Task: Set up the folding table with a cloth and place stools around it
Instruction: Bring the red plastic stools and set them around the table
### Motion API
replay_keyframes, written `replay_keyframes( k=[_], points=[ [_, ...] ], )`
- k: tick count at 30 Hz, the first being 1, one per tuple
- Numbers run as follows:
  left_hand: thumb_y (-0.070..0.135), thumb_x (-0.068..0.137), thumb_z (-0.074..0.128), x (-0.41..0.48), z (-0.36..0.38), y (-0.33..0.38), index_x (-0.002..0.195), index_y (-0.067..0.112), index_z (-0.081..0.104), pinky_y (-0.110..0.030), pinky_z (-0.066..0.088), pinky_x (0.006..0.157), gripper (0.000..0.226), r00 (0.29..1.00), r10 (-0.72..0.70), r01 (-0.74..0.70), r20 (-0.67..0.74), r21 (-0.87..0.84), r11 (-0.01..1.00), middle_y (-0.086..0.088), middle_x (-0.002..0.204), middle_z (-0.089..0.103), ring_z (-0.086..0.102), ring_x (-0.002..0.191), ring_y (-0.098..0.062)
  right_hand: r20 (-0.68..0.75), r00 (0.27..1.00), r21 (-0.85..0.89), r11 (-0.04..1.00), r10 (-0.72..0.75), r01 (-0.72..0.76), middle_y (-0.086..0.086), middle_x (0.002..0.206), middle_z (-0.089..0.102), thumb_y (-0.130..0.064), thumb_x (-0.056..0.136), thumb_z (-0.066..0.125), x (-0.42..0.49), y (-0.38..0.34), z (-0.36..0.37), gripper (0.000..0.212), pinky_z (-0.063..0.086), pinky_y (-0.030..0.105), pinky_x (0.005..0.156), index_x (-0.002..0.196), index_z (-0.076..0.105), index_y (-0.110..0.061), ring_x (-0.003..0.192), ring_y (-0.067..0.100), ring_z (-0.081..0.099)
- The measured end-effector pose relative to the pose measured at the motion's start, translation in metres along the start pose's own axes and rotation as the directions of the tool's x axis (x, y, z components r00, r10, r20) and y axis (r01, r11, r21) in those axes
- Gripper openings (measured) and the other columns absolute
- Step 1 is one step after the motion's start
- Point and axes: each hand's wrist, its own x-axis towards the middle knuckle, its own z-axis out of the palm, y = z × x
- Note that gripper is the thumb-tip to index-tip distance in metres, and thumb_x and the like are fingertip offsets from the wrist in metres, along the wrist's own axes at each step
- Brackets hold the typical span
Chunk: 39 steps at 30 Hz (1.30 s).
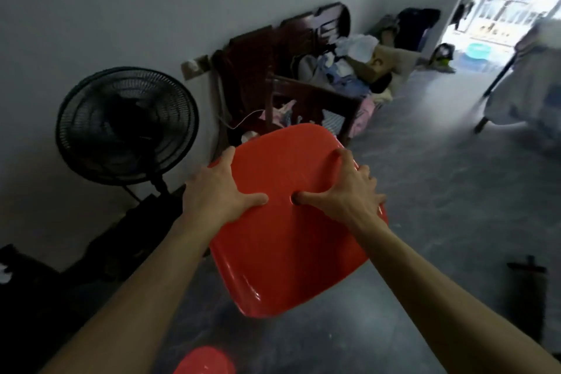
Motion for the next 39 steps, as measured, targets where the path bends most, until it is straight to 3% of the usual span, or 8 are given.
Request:
replay_keyframes(
  k=[7, 12, 20, 28, 39],
  points=[
    [0.078, 0.051, 0.073, 0.001, 0.035, 0.127, 0.148, 0.044, 0.008, -0.053, 0.046, 0.097, 0.122, 0.989, 0.118, -0.119, 0.084, 0.008, 0.993, -0.017, 0.139, 0.041, 0.048, 0.12, -0.039, -0.099, 0.984, 0.017, 0.989, 0.147, -0.146, 0.013, 0.138, 0.043, -0.077, 0.033, 0.079, 0.017, 0.095, -0.088, 0.124, 0.031, 0.069, 0.102, 0.138, 0.022, -0.045, 0.128, 0.039, 0.042],
    [0.077, 0.051, 0.074, -0.004, 0.071, 0.219, 0.148, 0.04, 0.014, -0.051, 0.045, 0.099, 0.12, 0.974, 0.203, -0.21, 0.096, 0.063, 0.976, -0.017, 0.142, 0.036, 0.045, 0.125, -0.037, -0.144, 0.961, 0.033, 0.972, 0.235, -0.232, 0.014, 0.137, 0.043, -0.076, 0.034, 0.079, 0.031, 0.169, -0.143, 0.123, 0.031, 0.069, 0.102, 0.138, 0.023, -0.045, 0.127, 0.039, 0.043],
    [0.078, 0.049, 0.073, -0.007, 0.127, 0.341, 0.148, 0.039, 0.014, -0.048, 0.042, 0.102, 0.122, 0.924, 0.347, -0.363, 0.16, 0.077, 0.929, -0.024, 0.137, 0.045, 0.047, 0.123, -0.042, -0.25, 0.893, 0.068, 0.927, 0.374, -0.369, 0.012, 0.135, 0.044, -0.075, 0.036, 0.079, 0.038, 0.267, -0.212, 0.12, 0.029, 0.068, 0.104, 0.139, 0.024, -0.045, 0.127, 0.038, 0.043],
    [0.078, 0.049, 0.072, 0.028, 0.173, 0.423, 0.148, 0.035, 0.017, -0.049, 0.043, 0.103, 0.122, 0.86, 0.448, -0.467, 0.245, 0.022, 0.884, -0.02, 0.139, 0.043, 0.047, 0.126, -0.039, -0.316, 0.82, 0.041, 0.87, 0.478, -0.491, 0.013, 0.138, 0.043, -0.077, 0.035, 0.078, 0.081, 0.325, -0.249, 0.12, 0.027, 0.068, 0.105, 0.137, 0.023, -0.046, 0.129, 0.039, 0.042],
    [0.074, 0.053, 0.075, 0.13, 0.22, 0.513, 0.144, 0.032, 0.025, -0.048, 0.045, 0.1, 0.112, 0.753, 0.565, -0.577, 0.337, -0.076, 0.813, -0.016, 0.13, 0.056, 0.053, 0.119, -0.036, -0.372, 0.735, 0.011, 0.795, 0.567, -0.607, 0.013, 0.14, 0.041, -0.078, 0.036, 0.078, 0.186, 0.358, -0.272, 0.124, 0.028, 0.068, 0.105, 0.14, 0.021, -0.043, 0.131, 0.039, 0.04]
  ],
)
